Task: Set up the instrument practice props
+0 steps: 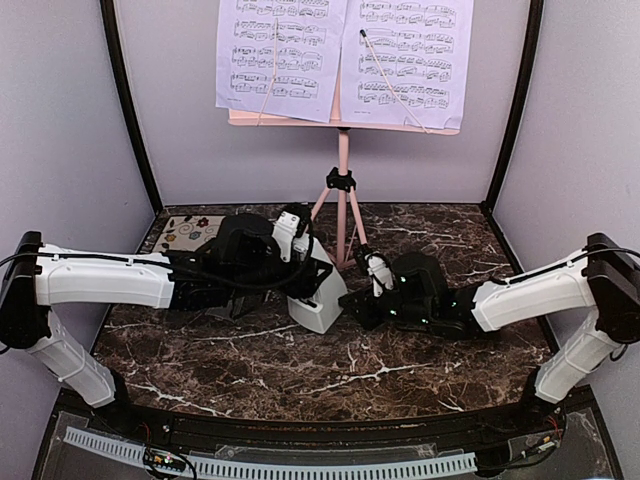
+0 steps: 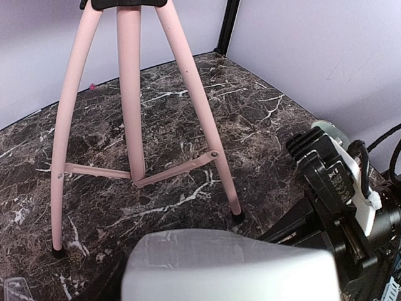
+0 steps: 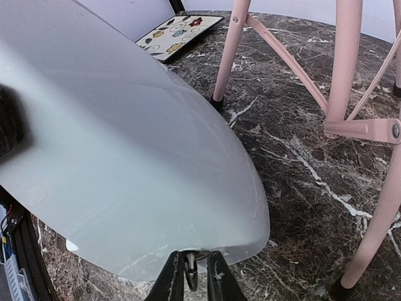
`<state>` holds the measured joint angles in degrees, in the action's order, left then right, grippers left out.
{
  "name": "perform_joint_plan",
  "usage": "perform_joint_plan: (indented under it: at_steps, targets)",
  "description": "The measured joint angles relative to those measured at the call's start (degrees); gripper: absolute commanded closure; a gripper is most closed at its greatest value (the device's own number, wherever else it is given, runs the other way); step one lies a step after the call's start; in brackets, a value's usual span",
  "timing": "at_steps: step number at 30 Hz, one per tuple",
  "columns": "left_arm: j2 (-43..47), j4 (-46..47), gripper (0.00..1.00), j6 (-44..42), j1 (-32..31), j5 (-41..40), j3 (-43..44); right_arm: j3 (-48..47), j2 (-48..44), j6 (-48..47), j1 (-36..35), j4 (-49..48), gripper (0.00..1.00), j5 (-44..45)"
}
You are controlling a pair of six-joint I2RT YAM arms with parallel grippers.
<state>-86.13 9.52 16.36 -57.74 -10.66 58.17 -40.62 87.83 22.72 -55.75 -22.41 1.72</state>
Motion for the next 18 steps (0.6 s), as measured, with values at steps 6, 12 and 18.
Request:
perform_joint_plan:
  at_steps: [6, 12, 18]
  targets:
    - [0.0, 0.1, 0.78, -1.0, 0.1, -0.1, 0.0, -0.8, 0.3, -1.0, 0.1, 0.7, 1.00, -1.1]
    - [0.0, 1.6, 0.79, -2.7, 0.2, -0.2, -0.1, -0.4, 0.4, 3.2, 2.6, -1.0, 1.00, -5.3]
    - [1.1, 7.7, 0.79, -6.6, 0.4, 1.8, -3.9, 2.7, 0.8, 14.8, 6.3, -8.3, 1.00, -12.8]
